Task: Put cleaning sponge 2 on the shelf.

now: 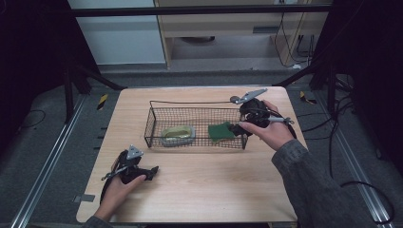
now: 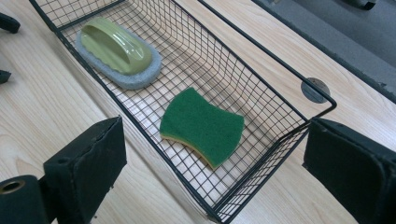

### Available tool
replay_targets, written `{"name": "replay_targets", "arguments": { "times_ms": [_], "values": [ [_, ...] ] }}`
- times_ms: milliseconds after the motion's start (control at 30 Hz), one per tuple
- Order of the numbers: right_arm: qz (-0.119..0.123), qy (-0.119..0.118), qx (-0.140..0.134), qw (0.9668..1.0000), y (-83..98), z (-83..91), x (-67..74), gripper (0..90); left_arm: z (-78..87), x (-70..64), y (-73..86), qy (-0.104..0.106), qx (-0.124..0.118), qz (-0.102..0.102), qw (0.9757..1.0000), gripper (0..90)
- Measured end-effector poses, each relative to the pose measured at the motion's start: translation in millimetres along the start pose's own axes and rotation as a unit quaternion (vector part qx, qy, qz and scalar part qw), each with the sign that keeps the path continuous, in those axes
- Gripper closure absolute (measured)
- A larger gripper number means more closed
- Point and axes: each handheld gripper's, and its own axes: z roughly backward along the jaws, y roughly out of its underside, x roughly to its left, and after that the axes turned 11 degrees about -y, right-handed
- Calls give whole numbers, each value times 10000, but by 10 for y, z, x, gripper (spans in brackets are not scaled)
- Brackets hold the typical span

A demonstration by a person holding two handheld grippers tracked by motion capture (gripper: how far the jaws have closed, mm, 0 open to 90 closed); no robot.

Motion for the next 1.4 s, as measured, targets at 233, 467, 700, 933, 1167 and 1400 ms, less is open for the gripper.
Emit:
{"name": "replay_targets", "arguments": {
  "times_ms": [233, 467, 700, 933, 1167, 1400],
  "values": [
    [-92, 41, 4, 9999, 183, -9, -77, 58, 5, -6, 5, -30, 5, 18, 10000, 0],
    [-364, 247, -131, 9989, 500, 47, -107, 66, 8, -6, 6, -38, 11, 27, 10000, 0],
    [-626, 343, -36, 9974, 905, -16, -96, 71, 8, -4, 8, -30, 0, 38, 10000, 0],
    [-676, 419, -66, 9968, 1130, -91, -139, 85, 8, -4, 8, -32, 0, 37, 10000, 0],
    [-812, 543, -25, 9952, 1363, -182, -156, 90, 8, -4, 8, -27, 3, 30, 10000, 0],
    [-1232, 647, 110, 9902, 1654, -324, -287, 90, 8, -3, 8, -26, 3, 32, 10000, 0]
  ]
}}
